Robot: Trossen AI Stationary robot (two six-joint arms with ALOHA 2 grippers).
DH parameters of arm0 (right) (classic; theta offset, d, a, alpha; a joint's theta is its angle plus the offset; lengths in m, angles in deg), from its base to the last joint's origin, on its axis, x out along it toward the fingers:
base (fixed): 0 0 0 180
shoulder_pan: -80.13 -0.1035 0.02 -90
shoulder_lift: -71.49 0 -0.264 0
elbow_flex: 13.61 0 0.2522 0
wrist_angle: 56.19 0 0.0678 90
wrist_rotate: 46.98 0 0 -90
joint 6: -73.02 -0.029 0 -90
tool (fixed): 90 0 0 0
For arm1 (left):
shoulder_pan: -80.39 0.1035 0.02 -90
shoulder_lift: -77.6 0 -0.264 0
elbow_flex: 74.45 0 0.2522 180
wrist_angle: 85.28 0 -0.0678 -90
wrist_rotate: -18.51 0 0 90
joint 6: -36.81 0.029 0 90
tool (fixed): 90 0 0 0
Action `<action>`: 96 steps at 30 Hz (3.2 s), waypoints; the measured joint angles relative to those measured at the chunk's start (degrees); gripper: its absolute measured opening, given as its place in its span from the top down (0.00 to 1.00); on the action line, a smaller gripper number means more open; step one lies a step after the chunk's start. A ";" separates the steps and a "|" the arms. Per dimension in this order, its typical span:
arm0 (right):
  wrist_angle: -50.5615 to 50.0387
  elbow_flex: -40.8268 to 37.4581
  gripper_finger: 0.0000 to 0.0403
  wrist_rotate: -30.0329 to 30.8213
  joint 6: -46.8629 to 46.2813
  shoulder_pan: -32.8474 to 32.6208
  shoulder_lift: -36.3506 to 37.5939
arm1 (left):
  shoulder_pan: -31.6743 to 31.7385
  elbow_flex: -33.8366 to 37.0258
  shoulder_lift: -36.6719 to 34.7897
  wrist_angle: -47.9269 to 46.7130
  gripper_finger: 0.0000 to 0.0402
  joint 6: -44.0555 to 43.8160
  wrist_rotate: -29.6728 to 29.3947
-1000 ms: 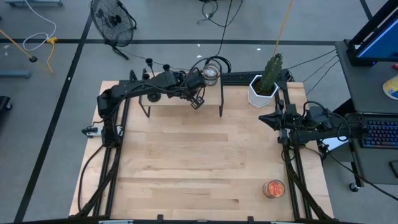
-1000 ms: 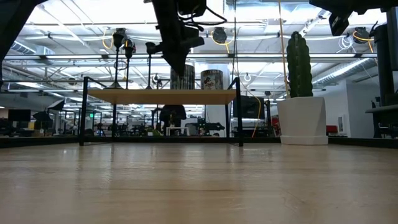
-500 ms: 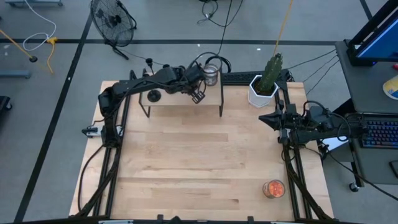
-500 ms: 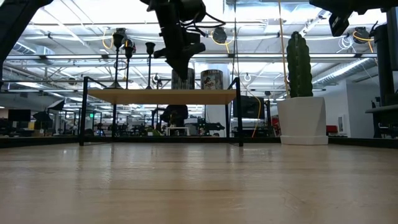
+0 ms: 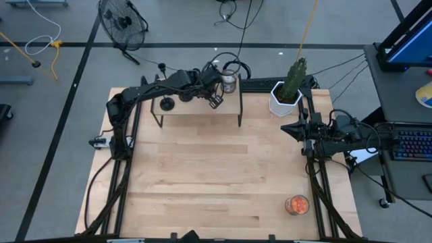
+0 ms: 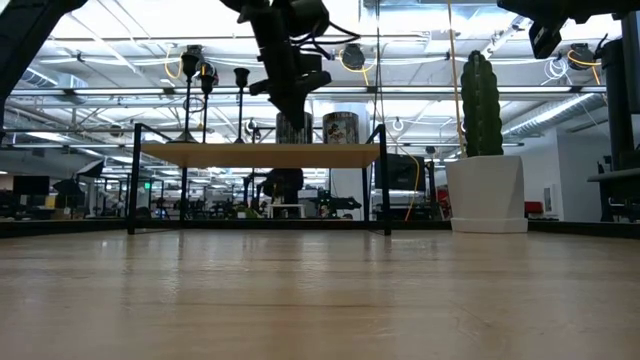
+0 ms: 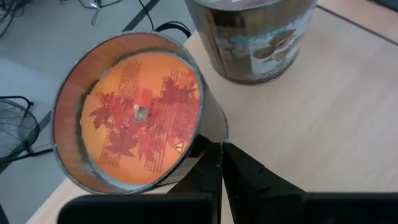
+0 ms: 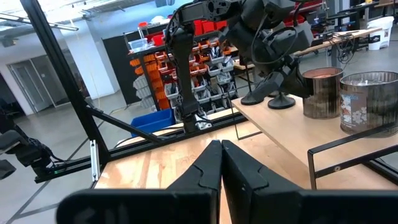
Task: Pick & Place candle stick holders
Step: Put the left orange scented candle on the shelf, then put the orange scented candle on the shelf
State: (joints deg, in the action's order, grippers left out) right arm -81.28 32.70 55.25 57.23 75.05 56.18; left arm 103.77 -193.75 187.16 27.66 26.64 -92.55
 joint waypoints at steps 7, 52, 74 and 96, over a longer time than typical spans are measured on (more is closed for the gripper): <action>-0.02 0.00 0.99 -0.17 0.00 0.00 0.00 | -0.56 0.00 0.00 0.02 0.99 -0.34 3.45; -5.18 0.00 0.99 -15.98 3.16 -0.05 -6.84 | -28.99 33.42 -20.98 32.34 0.99 -26.42 8.39; -43.17 24.07 0.99 -16.83 -0.87 -7.73 -34.06 | -39.67 67.98 -57.97 39.69 0.94 -26.83 -3.14; -61.88 31.21 0.99 -28.47 -37.95 -22.07 -47.18 | -45.74 81.66 -83.69 33.56 0.93 -25.05 -6.58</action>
State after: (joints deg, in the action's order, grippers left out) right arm -143.16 63.91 26.78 19.28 52.99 9.01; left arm 58.03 -112.09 103.47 61.22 1.59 -99.13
